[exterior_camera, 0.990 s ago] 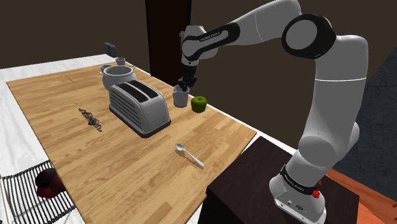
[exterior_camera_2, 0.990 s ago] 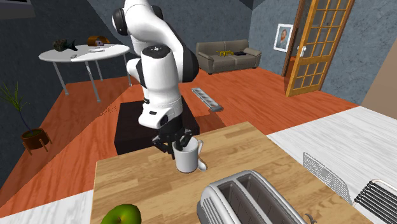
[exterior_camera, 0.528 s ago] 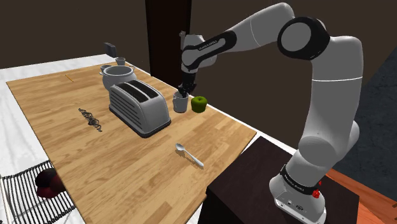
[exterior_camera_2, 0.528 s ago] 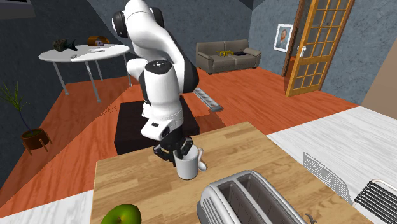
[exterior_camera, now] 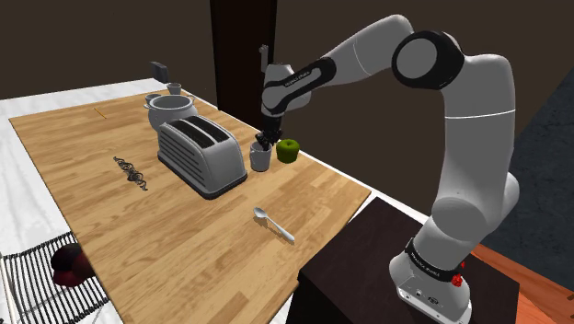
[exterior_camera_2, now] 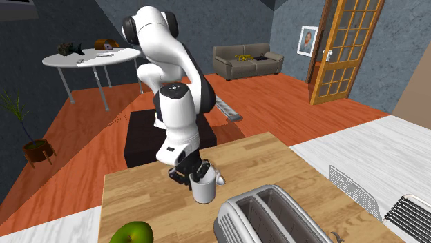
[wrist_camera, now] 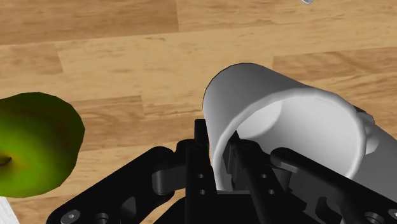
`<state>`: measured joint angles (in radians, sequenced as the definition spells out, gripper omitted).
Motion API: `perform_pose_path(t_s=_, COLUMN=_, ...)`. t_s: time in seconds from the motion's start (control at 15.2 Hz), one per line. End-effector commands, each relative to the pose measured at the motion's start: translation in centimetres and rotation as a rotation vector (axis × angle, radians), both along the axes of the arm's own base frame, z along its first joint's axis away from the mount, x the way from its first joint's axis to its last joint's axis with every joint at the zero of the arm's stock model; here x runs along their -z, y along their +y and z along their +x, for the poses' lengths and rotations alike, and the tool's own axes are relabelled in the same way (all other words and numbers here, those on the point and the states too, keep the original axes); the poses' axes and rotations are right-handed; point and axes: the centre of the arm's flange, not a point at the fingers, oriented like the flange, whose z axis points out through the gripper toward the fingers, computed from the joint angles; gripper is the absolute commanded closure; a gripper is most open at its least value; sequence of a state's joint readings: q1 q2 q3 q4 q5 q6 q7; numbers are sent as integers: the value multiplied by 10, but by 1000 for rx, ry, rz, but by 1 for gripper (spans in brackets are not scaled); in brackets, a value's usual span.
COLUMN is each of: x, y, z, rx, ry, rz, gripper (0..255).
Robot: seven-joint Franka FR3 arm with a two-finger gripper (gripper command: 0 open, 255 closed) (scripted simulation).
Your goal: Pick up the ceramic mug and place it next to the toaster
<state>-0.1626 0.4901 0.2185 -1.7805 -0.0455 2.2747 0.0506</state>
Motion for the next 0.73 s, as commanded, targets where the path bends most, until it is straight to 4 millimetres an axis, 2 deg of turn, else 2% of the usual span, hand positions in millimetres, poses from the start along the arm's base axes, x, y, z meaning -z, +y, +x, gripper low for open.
perform_pose_path(t_s=0.0, x=9, y=0, z=0, rx=0, ry=-1, rz=0, gripper=255)
perform_pose_path(t_s=0.66, x=62, y=0, z=0, rx=0, ry=-1, rz=0, gripper=255)
